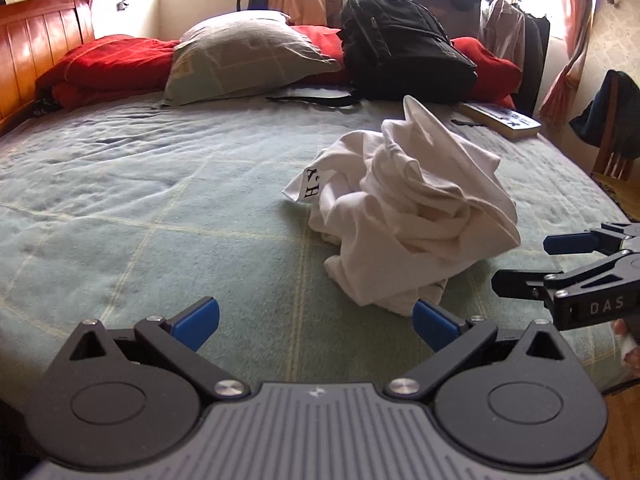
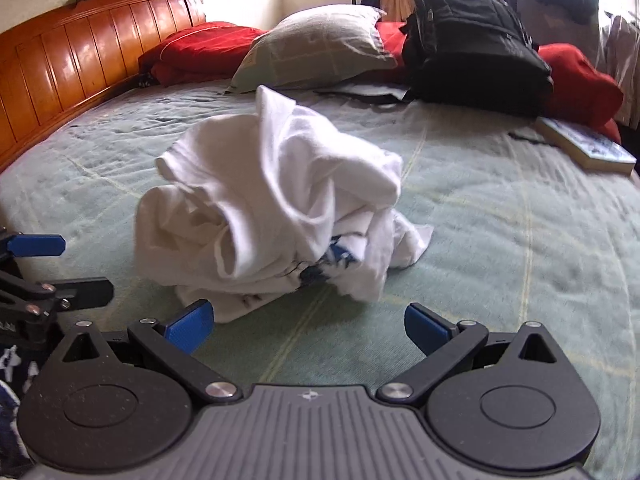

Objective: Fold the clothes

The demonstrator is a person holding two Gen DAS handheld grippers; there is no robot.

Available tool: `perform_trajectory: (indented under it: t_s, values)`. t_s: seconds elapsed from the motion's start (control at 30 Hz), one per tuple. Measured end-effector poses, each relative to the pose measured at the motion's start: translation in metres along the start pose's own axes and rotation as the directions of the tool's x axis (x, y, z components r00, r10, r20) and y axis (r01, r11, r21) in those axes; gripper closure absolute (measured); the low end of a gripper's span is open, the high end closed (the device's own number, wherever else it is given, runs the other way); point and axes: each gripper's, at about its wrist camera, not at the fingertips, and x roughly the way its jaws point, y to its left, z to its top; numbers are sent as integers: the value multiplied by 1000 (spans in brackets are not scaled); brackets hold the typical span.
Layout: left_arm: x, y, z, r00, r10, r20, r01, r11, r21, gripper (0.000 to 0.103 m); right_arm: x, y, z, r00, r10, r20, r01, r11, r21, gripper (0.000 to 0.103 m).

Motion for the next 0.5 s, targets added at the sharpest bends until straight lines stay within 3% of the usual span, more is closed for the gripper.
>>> perform_trajectory:
  t_s: [0.3,0.5]
  values:
    - [10,-11,10,999,-42,-9,43,996,78,1,8,-12,3,999,32,4,-31,999,-30,0]
    - [18,-20,18,998,-65,-16,66,989,133,1,3,-11,8,1000,-11,-3,10,994,-112,0]
